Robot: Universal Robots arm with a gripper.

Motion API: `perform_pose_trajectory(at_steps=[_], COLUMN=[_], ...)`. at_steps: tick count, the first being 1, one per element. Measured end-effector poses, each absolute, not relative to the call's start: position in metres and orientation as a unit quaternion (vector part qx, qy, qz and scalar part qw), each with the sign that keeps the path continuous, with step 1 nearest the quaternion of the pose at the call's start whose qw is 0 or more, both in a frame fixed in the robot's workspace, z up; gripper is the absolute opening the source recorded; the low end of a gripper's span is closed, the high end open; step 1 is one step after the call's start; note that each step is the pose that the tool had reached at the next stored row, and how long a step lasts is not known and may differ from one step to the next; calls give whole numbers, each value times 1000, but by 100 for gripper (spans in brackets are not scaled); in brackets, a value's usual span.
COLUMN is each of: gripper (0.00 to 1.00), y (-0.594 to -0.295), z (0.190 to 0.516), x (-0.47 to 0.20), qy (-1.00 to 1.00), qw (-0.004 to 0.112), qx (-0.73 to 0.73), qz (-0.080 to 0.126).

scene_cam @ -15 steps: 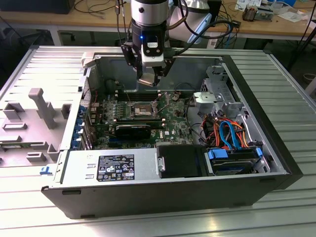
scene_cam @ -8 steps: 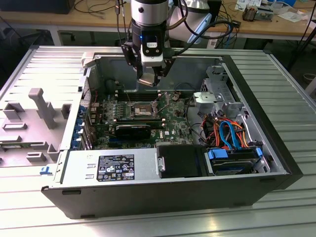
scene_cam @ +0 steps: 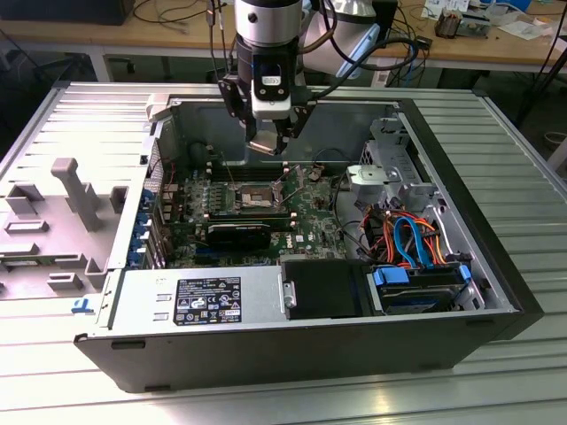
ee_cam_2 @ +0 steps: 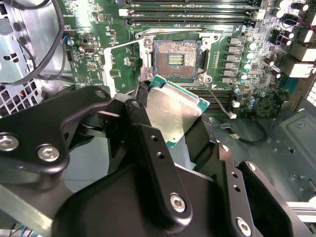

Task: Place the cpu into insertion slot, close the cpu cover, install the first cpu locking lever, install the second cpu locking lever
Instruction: 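Place the cpu into insertion slot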

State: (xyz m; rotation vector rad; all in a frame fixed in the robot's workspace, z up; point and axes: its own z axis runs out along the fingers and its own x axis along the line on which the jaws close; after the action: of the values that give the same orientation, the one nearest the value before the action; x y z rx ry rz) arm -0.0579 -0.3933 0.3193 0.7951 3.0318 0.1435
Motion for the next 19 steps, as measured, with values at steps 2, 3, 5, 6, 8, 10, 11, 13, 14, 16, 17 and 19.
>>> perform_pose_trajectory(at_steps=[2, 3, 5, 6, 8, 10, 11, 13, 14, 16, 17, 19], gripper=[55, 55, 55, 55, 55, 55, 55, 55, 55, 55, 55, 55], y=[-393, -393, -393, -393, -393, -393, -393, -393, -393, -393, -393, -393], z=[319, 319, 319, 319, 319, 319, 319, 319, 319, 319, 319, 319], x=[-58, -58, -58, -58, -58, -58, -58, -58, -58, -58, -58, -58], qy=[965, 965, 964, 964, 963, 962, 962, 961, 961, 960, 959, 959], qw=[2, 2, 2, 2, 3, 3, 3, 3, 3, 3, 3, 3], qx=[257, 258, 260, 262, 265, 268, 270, 272, 273, 276, 278, 280], qz=[46, 46, 46, 46, 46, 46, 46, 46, 46, 46, 46, 46])
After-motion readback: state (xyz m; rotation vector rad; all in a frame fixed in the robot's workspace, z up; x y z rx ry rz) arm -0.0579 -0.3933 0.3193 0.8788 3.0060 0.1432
